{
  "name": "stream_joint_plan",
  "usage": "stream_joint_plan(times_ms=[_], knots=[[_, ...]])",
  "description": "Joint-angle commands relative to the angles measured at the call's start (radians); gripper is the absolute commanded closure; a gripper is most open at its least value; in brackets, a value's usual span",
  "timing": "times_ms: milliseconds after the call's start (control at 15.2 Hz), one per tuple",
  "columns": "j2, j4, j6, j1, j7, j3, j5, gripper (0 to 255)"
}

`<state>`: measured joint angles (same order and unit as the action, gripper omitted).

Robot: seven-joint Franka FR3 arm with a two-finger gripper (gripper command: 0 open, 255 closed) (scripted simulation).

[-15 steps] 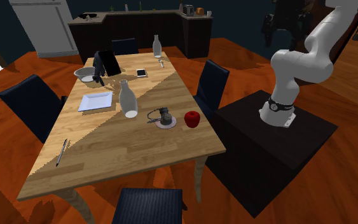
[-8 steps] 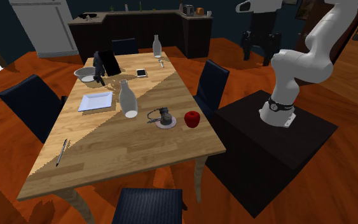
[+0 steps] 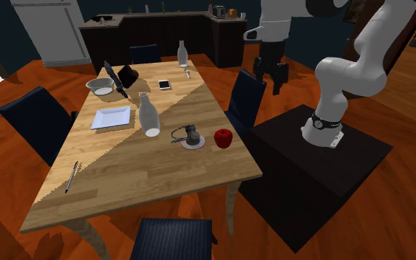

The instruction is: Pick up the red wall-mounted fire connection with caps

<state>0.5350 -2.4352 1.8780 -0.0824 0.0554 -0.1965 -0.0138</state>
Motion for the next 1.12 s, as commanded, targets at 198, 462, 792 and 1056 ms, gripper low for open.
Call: stream_joint_plan(times_ms=[198, 462, 792, 1056], knots=[[-0.155, 0.013, 0.149, -0.01, 0.069, -0.059, -0.001, 0], [-0.296, 0.053, 0.251, -0.013, 0.131, -0.104, -0.026, 0], [-0.485, 0.133, 0.355, -0.019, 0.224, -0.15, -0.094, 0], [-0.643, 0.221, 0.414, -0.038, 0.306, -0.167, -0.171, 0]])
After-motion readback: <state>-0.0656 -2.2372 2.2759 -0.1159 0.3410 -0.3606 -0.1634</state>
